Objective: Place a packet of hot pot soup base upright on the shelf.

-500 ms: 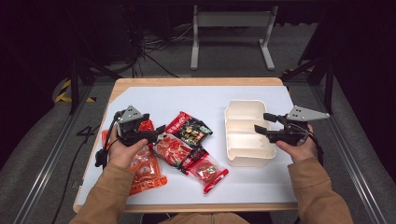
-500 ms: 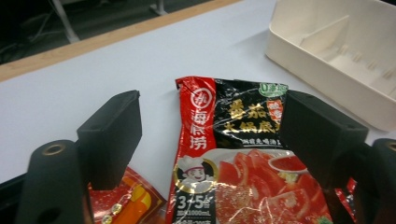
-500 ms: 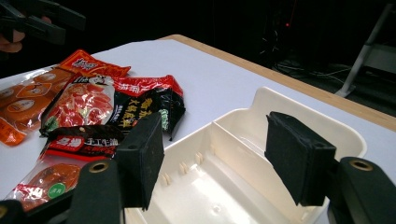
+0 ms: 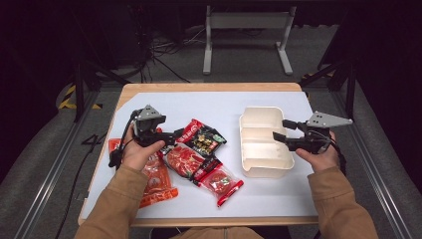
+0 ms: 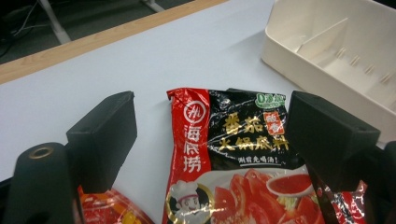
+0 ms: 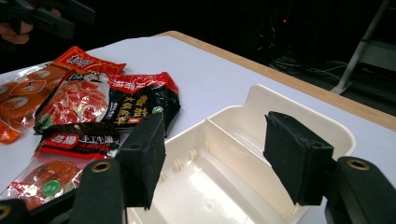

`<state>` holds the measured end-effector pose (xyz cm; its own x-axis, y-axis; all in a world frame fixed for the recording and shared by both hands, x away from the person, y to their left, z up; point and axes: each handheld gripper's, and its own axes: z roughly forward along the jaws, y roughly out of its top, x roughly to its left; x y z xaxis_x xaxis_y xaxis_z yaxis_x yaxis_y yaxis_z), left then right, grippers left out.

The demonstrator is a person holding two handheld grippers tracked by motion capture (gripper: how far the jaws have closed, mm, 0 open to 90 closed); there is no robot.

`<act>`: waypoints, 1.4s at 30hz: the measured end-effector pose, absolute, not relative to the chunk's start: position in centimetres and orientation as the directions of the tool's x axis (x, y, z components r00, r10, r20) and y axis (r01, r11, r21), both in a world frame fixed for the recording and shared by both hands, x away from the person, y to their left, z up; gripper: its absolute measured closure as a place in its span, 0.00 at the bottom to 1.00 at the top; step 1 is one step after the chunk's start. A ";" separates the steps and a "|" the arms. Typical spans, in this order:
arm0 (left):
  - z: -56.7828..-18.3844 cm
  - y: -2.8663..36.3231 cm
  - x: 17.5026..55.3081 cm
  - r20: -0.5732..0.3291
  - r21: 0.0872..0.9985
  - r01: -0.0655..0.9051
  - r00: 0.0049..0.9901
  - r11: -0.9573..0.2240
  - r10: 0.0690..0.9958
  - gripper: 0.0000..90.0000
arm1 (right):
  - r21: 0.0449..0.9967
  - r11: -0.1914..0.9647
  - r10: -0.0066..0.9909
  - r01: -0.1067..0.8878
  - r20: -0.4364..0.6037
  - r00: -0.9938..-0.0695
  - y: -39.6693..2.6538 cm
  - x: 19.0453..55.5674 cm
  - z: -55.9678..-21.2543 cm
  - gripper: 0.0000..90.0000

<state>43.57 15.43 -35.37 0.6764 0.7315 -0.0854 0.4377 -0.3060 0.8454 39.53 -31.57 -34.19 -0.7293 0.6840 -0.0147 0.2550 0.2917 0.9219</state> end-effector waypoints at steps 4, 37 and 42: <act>-35.3 14.8 44.5 -0.095 0.837 0.448 0.685 -0.315 0.723 0.21 | 0.922 0.292 0.677 0.253 -0.013 -0.736 -31.5 39.5 -34.2 0.43; -38.9 10.6 51.9 -0.141 0.767 0.543 0.663 -0.342 0.735 0.29 | 0.915 0.315 0.703 0.254 -0.045 -0.710 -32.8 36.8 -33.8 0.44; -39.8 10.0 52.8 -0.165 0.716 0.589 0.664 -0.374 0.729 0.32 | 0.913 0.317 0.711 0.258 -0.049 -0.701 -33.1 36.4 -33.9 0.44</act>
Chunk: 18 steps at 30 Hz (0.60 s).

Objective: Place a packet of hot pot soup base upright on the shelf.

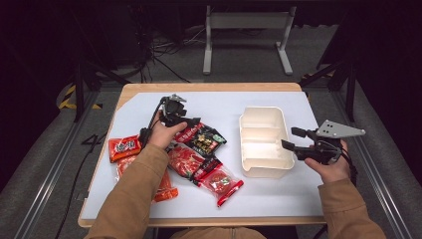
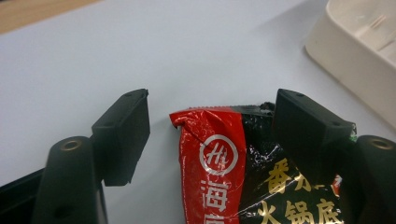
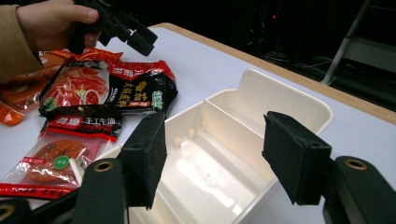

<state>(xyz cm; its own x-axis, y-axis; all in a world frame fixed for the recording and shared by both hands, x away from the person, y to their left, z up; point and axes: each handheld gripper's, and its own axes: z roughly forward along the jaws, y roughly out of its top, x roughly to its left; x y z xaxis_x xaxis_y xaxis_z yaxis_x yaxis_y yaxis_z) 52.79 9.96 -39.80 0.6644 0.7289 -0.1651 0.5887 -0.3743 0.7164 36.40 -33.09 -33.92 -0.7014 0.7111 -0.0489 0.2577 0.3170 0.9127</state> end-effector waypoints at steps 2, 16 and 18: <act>-40.1 9.8 53.0 -0.171 0.708 0.595 0.668 -0.381 0.725 0.34 | 0.912 0.317 0.714 0.260 -0.049 -0.698 -33.3 36.3 -34.0 0.44; -42.1 9.1 54.1 -0.197 0.636 0.644 0.669 -0.425 0.717 0.36 | 0.908 0.322 0.719 0.269 -0.049 -0.694 -33.5 36.1 -34.2 0.44; -42.2 9.1 54.1 -0.201 0.629 0.648 0.669 -0.430 0.715 0.38 | 0.907 0.325 0.717 0.268 -0.051 -0.695 -33.4 36.1 -34.2 0.44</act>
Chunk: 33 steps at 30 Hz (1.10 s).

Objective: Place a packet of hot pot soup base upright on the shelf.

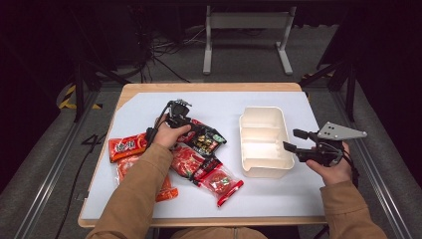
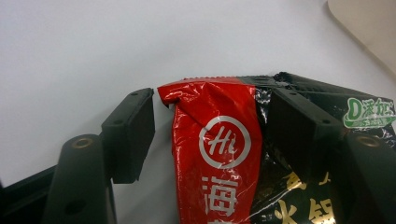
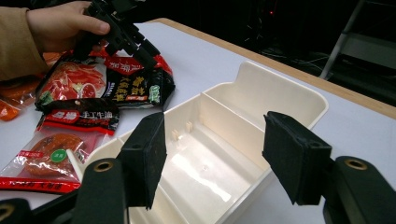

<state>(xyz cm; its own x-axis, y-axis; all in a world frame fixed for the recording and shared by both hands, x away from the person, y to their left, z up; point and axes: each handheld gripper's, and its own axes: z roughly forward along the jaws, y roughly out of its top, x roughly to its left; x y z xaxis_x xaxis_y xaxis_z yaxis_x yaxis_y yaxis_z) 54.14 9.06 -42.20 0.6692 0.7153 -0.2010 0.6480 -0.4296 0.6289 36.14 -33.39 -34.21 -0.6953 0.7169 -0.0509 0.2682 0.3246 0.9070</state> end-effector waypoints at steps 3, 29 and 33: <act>-42.6 8.9 54.2 -0.222 0.591 0.670 0.671 -0.450 0.708 0.42 | 0.906 0.328 0.715 0.268 -0.053 -0.697 -33.3 36.2 -34.2 0.44; -41.7 9.2 53.9 -0.192 0.572 0.671 0.669 -0.472 0.718 0.97 | 0.901 0.343 0.700 0.265 -0.057 -0.712 -32.7 36.4 -34.3 0.44; -40.9 9.4 53.5 -0.185 0.594 0.654 0.677 -0.468 0.712 0.97 | 0.902 0.341 0.700 0.264 -0.056 -0.712 -32.7 36.4 -34.2 0.45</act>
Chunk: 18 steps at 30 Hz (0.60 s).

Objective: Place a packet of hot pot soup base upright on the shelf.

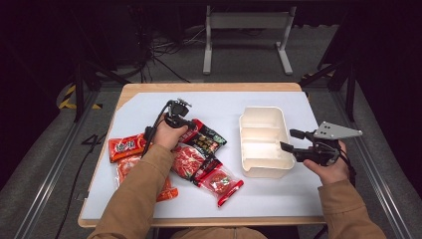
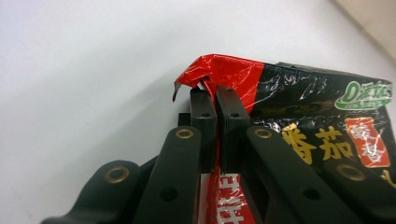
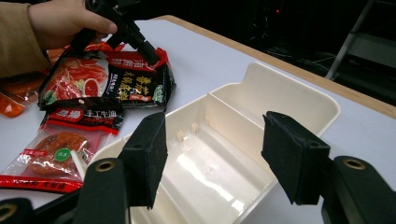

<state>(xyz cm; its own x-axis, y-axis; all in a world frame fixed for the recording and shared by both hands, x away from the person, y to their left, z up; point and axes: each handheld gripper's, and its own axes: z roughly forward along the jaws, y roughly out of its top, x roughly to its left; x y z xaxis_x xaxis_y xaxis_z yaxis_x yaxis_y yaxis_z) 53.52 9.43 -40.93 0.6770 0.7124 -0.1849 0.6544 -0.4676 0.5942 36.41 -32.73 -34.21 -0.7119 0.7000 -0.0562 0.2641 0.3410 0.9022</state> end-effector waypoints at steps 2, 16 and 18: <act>-40.5 9.7 53.3 -0.192 0.605 0.654 0.674 -0.455 0.713 0.97 | 0.903 0.340 0.700 0.263 -0.056 -0.712 -32.7 36.4 -34.2 0.45; -35.8 11.9 50.2 -0.149 0.717 0.563 0.701 -0.411 0.698 0.97 | 0.909 0.331 0.702 0.254 -0.057 -0.710 -32.8 36.0 -33.7 0.46; -35.2 12.4 49.5 -0.148 0.732 0.549 0.705 -0.403 0.693 0.97 | 0.910 0.330 0.701 0.252 -0.057 -0.711 -32.8 36.0 -33.7 0.46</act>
<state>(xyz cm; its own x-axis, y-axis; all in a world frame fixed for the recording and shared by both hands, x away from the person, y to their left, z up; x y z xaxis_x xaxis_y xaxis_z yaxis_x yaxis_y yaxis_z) 49.52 12.40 -35.15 0.7052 0.6934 -0.1477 0.5492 -0.4026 0.7324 36.00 -32.79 -33.66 -0.7108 0.7010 -0.0574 0.2521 0.3301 0.9097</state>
